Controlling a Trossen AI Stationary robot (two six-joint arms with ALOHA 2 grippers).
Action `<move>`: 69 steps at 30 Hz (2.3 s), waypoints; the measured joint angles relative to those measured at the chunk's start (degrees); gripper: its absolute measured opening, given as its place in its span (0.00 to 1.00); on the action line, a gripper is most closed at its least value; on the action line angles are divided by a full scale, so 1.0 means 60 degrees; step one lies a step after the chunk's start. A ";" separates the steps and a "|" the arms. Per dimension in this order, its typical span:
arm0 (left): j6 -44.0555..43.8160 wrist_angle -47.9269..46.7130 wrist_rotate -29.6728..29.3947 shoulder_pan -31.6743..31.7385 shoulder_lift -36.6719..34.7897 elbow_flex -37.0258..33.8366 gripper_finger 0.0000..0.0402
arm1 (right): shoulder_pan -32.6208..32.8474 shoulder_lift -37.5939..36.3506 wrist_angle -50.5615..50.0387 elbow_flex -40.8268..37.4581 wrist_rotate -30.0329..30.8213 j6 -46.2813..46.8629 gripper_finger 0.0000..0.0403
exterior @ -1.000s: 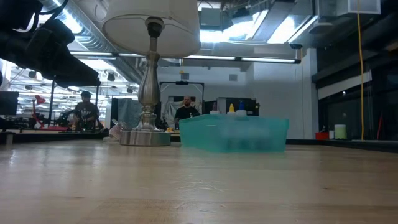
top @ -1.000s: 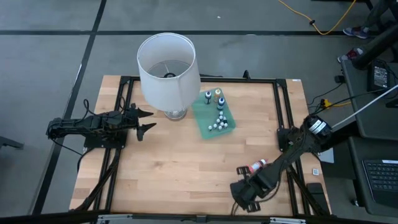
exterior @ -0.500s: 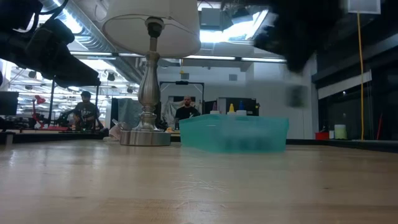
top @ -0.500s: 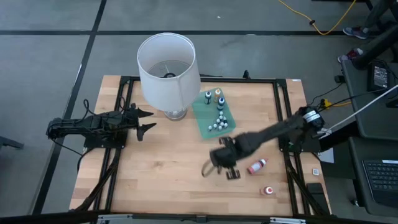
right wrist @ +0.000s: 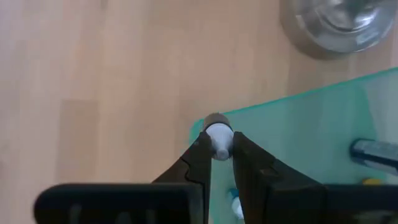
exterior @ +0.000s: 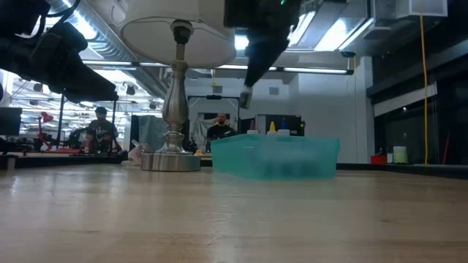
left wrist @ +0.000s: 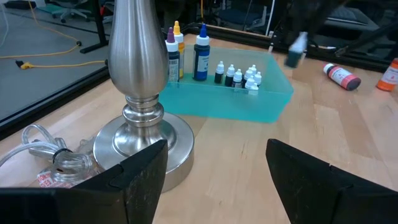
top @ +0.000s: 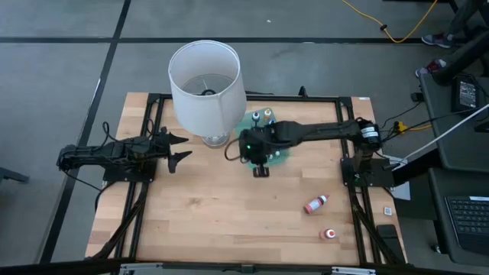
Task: Pick & Place food coloring
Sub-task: Put the small green food coloring bottle into the green bin, then put the large orange food coloring bottle into the green bin
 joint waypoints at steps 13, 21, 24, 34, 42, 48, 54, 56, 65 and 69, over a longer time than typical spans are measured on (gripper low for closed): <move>0.0001 0.0000 0.0002 0.0002 0.0003 -0.0003 0.66 | -0.0478 0.0976 0.0132 0.0123 -0.0004 -0.0012 0.13; 0.0001 -0.0004 0.0002 0.0000 0.0002 -0.0003 0.67 | -0.0470 0.1128 0.0147 0.0123 0.0128 0.0042 0.13; 0.0003 -0.0004 0.0000 0.0000 0.0000 -0.0003 0.67 | -0.0470 0.1122 0.0381 0.0000 0.0149 0.0050 0.13; 0.0003 -0.0004 0.0000 0.0002 0.0001 -0.0003 0.66 | -0.0470 0.1132 0.1040 -0.0935 0.0146 0.0281 0.13; 0.0003 -0.0004 0.0000 0.0001 0.0001 -0.0002 0.67 | -0.0470 0.1132 0.1674 -0.1548 0.0142 0.0255 0.13; 0.0000 -0.0007 0.0000 0.0004 0.0000 -0.0003 0.67 | -0.0495 0.1132 0.1641 -0.1706 0.0067 0.0226 0.18; 0.0003 -0.0007 0.0001 0.0002 0.0002 -0.0003 0.66 | -0.0499 0.1132 0.1493 -0.1713 -0.0004 0.0305 0.30; 0.0003 -0.0007 0.0000 0.0000 0.0003 -0.0003 0.66 | -0.0496 0.1107 0.1436 -0.1713 0.0011 0.0378 0.35; 0.0003 -0.0004 0.0000 0.0001 0.0003 -0.0002 0.67 | -0.0498 0.0257 0.0919 -0.1672 0.0896 0.0517 0.54; 0.0003 -0.0004 0.0000 0.0002 0.0000 -0.0002 0.67 | -0.0496 -0.0398 0.0834 -0.1844 0.0896 0.0554 0.60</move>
